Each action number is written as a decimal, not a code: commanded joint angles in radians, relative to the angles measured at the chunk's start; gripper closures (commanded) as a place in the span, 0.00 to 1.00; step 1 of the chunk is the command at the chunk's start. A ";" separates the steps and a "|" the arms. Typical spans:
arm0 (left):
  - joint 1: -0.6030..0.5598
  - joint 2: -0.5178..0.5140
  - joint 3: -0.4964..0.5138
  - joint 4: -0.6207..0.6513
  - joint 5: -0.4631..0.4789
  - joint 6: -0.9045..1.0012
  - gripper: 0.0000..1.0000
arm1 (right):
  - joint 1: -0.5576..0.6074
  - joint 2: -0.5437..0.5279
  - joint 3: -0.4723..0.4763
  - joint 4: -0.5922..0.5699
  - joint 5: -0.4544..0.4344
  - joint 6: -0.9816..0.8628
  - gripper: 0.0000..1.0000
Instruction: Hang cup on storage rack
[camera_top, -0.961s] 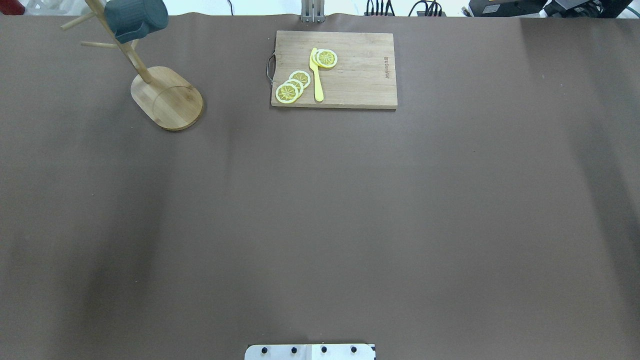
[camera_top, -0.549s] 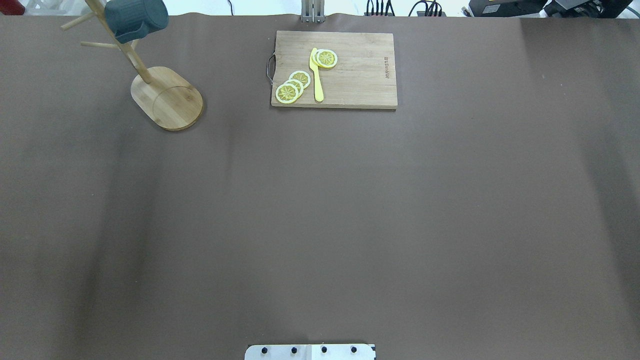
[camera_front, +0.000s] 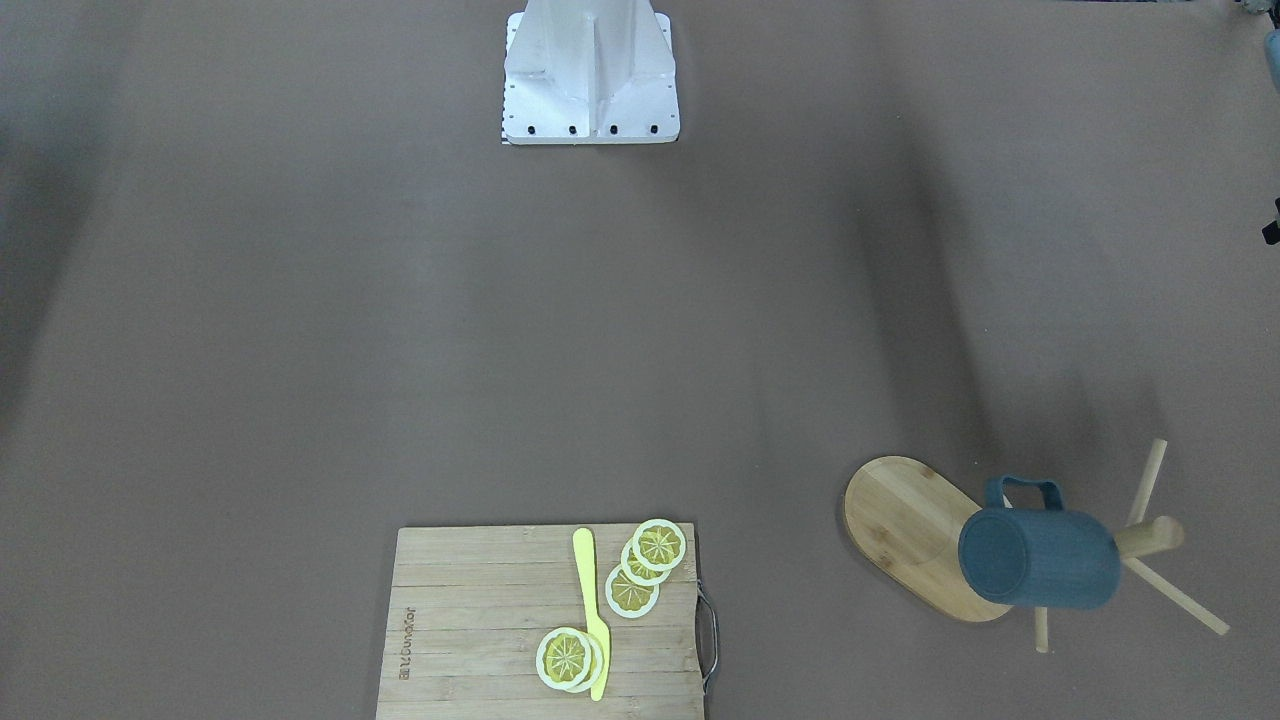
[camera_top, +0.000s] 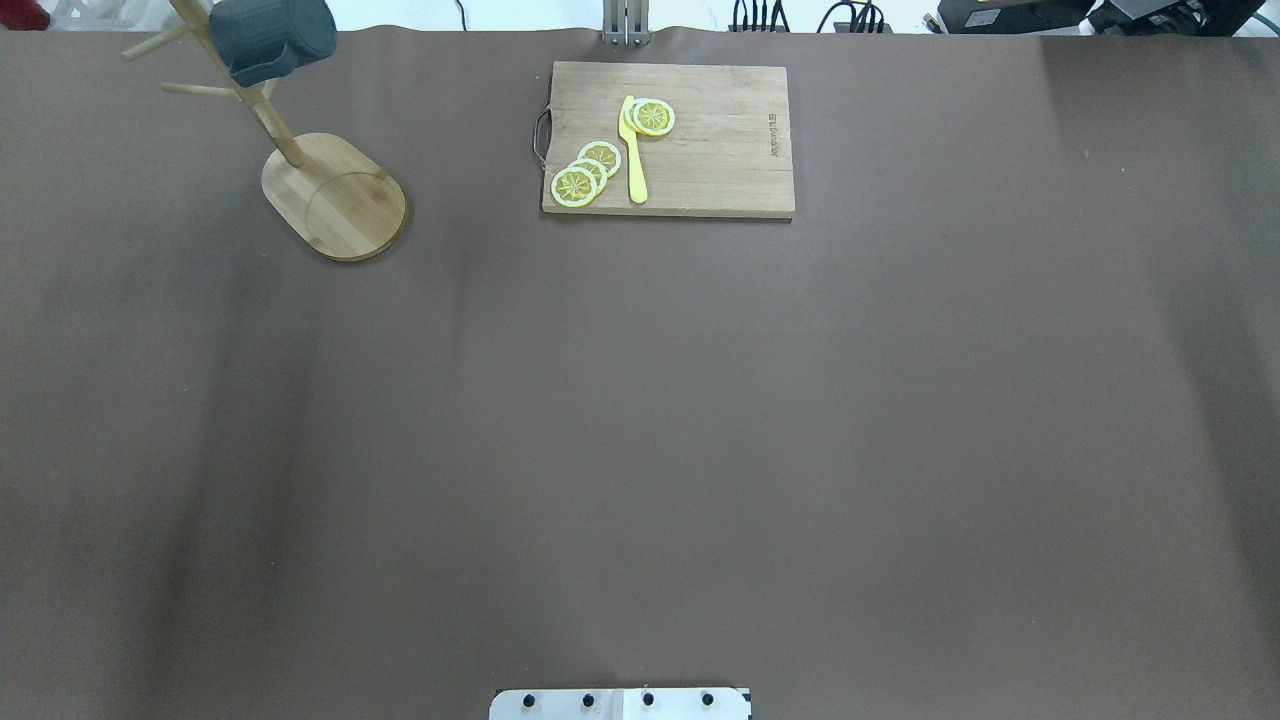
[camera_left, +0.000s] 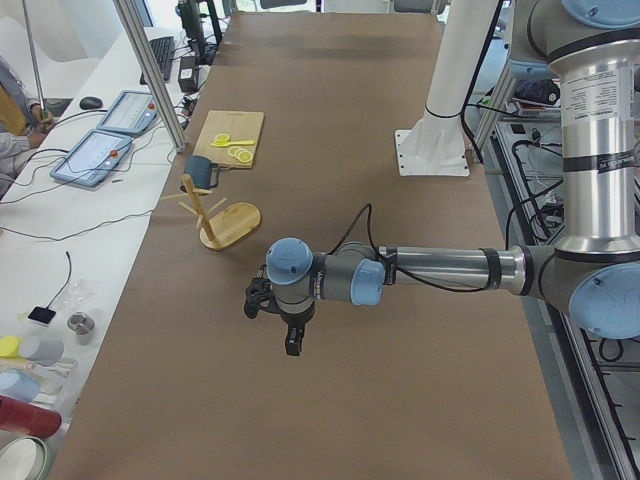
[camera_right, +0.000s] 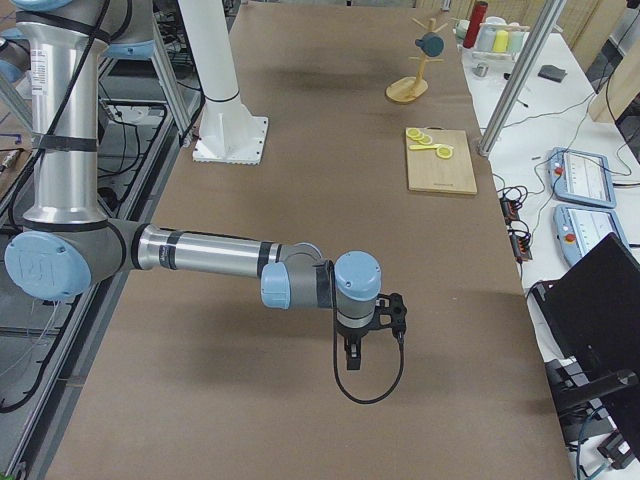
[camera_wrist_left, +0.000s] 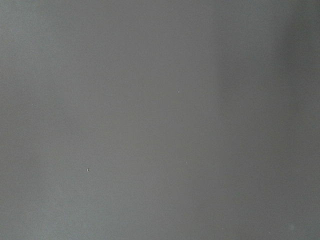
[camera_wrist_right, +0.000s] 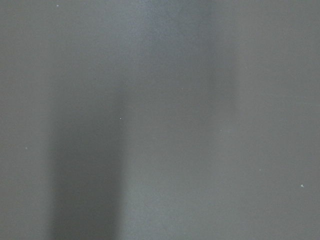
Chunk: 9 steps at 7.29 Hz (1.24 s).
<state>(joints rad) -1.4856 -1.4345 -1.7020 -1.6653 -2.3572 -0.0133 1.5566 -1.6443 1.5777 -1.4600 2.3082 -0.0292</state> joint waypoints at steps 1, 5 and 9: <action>0.001 -0.029 0.001 0.051 -0.005 -0.007 0.02 | -0.059 0.062 0.007 -0.119 -0.015 -0.003 0.00; 0.001 -0.061 -0.004 0.096 -0.008 -0.002 0.02 | -0.066 0.086 0.007 -0.166 -0.029 -0.001 0.00; 0.001 -0.063 0.005 0.070 -0.010 -0.005 0.02 | -0.064 0.064 0.094 -0.201 -0.016 0.000 0.00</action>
<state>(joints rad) -1.4845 -1.4962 -1.6975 -1.5927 -2.3645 -0.0179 1.4913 -1.5691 1.6336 -1.6416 2.2903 -0.0294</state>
